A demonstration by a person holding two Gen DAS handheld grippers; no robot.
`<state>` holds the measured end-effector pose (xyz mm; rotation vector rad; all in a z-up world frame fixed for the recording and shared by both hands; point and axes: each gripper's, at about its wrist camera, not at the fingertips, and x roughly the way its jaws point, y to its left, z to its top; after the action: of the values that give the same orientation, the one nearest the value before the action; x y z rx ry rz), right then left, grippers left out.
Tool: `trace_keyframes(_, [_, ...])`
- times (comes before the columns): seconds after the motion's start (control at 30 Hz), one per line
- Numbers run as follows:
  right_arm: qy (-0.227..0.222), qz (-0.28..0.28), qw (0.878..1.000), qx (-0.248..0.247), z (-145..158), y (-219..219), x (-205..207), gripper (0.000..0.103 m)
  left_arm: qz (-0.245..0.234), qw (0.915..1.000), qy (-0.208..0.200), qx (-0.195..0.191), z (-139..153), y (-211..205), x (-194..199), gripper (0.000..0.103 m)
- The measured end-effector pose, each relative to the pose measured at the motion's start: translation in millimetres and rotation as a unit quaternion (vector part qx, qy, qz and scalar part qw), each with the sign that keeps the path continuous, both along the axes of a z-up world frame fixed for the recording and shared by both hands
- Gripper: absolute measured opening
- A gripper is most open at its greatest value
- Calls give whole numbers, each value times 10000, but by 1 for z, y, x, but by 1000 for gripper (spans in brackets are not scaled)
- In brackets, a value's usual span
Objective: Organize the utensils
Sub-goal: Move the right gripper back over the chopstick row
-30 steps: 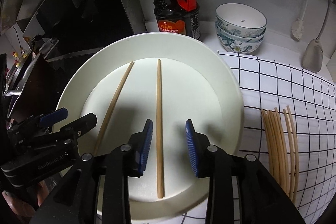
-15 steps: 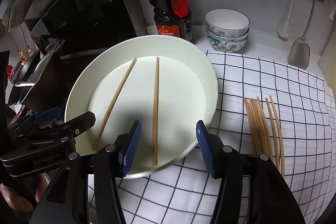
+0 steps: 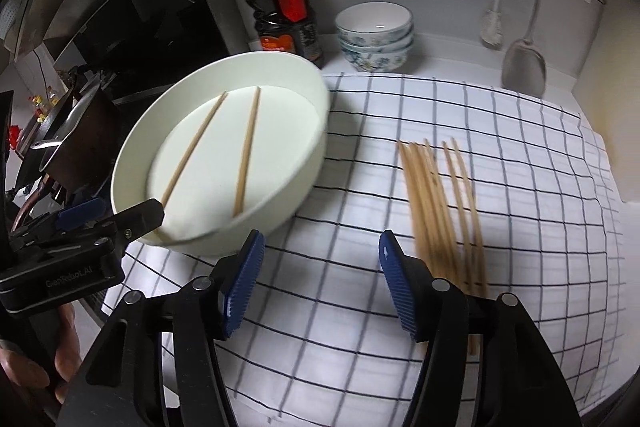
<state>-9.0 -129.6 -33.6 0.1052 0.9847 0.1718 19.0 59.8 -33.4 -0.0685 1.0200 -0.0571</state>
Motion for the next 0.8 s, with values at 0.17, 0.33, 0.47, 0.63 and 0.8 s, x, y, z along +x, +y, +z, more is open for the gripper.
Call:
trace_keyframes(0.17, [21, -232, 9997, -58, -1, -34, -13, 58, -172, 9998, -40, 18, 1, -31, -11, 95])
trace_keyframes(0.33, [34, -419, 9989, -193, -3, -67, -20, 58, -289, 9995, -106, 6, 1, -60, -16, 96])
trace_keyframes(0.47, [35, -535, 9979, -369, -8, -92, -24, 58, -319, 9994, -114, -87, -2, -84, -17, 96])
trace_keyframes(0.63, [-30, -548, 9972, -511, -17, -118, -26, 58, -325, 9993, -137, -133, -9, -112, -19, 96])
trace_keyframes(0.8, [60, -533, 9973, -507, -40, -140, -22, 58, -247, 9995, -133, -125, -26, -135, -18, 96])
